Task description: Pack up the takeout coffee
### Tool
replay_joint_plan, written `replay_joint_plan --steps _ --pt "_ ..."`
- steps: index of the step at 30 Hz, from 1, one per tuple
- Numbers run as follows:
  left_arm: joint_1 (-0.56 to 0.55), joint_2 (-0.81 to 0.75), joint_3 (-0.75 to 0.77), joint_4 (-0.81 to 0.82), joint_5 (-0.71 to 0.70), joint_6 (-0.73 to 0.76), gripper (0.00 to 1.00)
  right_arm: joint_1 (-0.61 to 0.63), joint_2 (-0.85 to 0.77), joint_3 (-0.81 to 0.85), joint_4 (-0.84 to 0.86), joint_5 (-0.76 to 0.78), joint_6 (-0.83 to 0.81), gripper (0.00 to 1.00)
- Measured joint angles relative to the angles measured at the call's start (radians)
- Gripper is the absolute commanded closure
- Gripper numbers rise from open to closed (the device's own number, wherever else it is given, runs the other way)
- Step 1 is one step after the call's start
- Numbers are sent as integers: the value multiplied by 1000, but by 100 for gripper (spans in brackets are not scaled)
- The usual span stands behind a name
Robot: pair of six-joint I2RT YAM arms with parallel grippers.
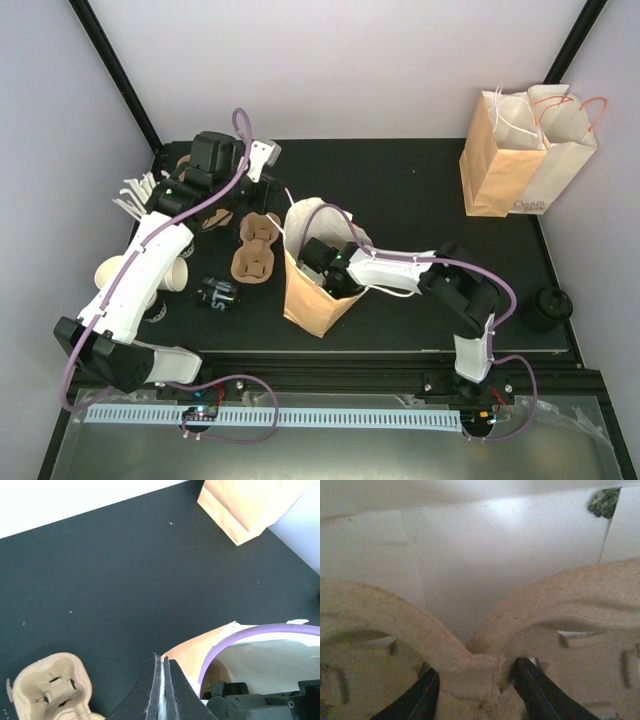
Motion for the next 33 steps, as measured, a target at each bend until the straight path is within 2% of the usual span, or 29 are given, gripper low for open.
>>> replay_joint_plan --steps 11,13,14,15,16,17,33 --pt "3 36 -4 0 99 -1 98 5 -27 -30 -55 -15 29 60" --pt "3 36 -4 0 101 -1 98 5 -27 -29 -55 -15 29 56" --pt "3 36 -6 2 102 -1 98 5 -27 -29 -55 -16 29 49" --pt "3 36 -8 3 102 -1 98 5 -27 -28 -56 -18 29 37" --pt "3 36 -11 6 102 -1 98 6 -27 -26 -58 -21 31 15" --pt "3 35 -15 8 102 -1 97 7 -27 -26 -60 -22 37 2" --pt "4 21 -55 13 118 0 96 16 -97 -56 -207 -19 51 0"
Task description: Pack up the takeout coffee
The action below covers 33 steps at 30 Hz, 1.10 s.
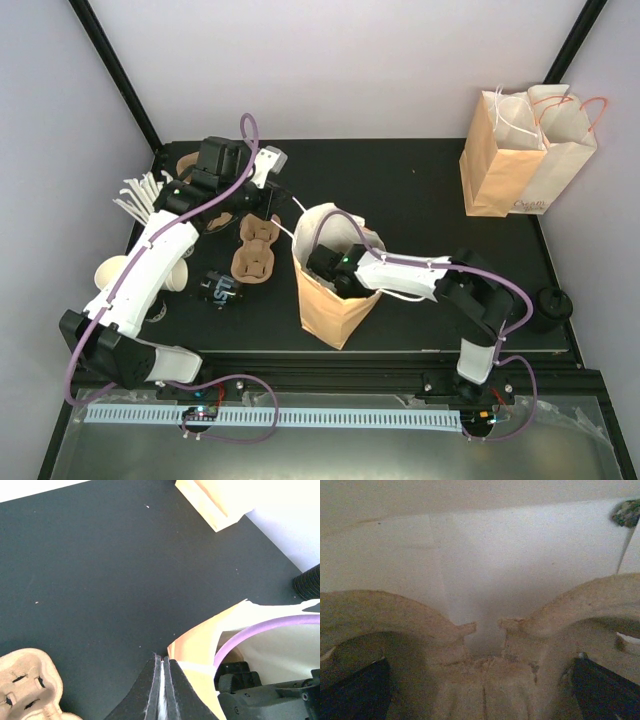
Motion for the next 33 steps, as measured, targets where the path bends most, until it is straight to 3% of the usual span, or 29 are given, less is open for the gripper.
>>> replay_joint_plan --steps 15,21,27,33 --pt "-5 -24 -21 31 67 0 94 -1 -95 2 -34 20 53 0" --pt "-20 -50 -35 51 72 0 94 -17 -90 9 20 -112 114 0" --pt "-21 -51 -39 51 68 0 94 -18 -63 78 0 -40 124 0" --pt "-23 -51 -39 50 59 0 94 -28 -160 64 9 14 135 0"
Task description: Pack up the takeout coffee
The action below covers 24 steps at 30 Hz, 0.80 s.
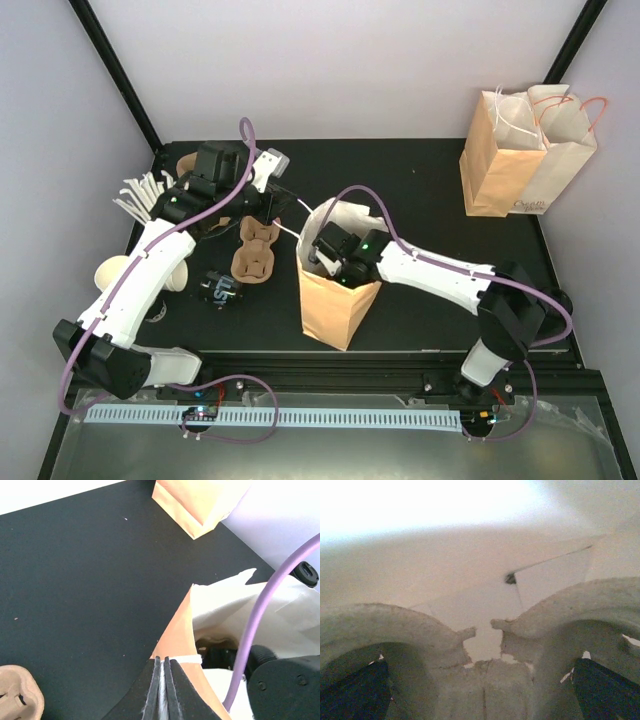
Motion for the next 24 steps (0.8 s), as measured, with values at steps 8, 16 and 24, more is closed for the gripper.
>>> replay_joint_plan --steps 8,16,24 --pt "-3 0 0 0 -14 0 95 -10 -81 80 -60 32 -23 0" --pt "-4 0 0 1 -16 0 94 -56 -171 174 -96 -8 -28 0" --pt "-4 0 0 4 -16 0 95 -69 -149 292 -199 55 -24 0"
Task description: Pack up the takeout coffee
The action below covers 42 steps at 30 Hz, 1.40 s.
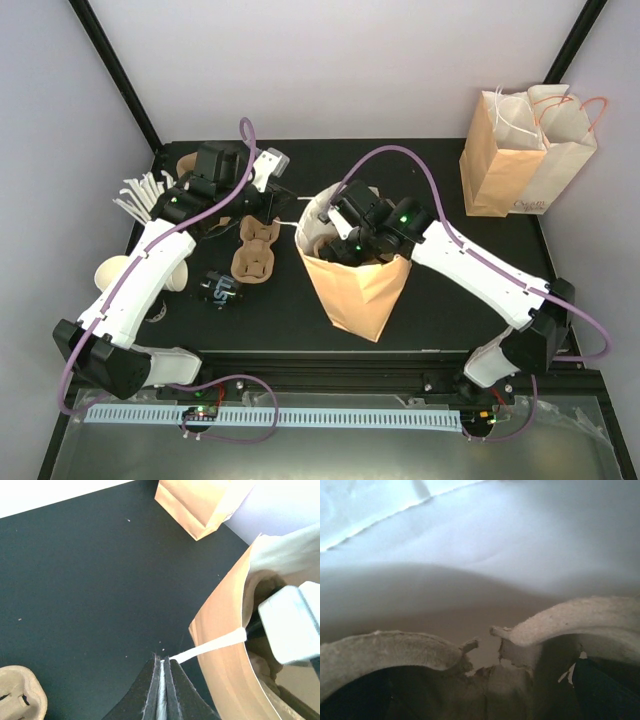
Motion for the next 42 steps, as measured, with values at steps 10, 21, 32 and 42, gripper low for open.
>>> replay_joint_plan --steps 10,21,32,42 --pt "-1 0 -2 0 0 0 95 -37 3 -18 70 -217 13 0" --pt "-7 0 -4 -1 -12 0 95 -50 -69 51 88 -136 10 0" --pt "-8 -1 -4 -1 -21 0 95 -152 -183 -68 206 -274 47 0" --pt "-9 -1 -4 0 -35 0 95 -51 -38 -16 48 13 -85 0"
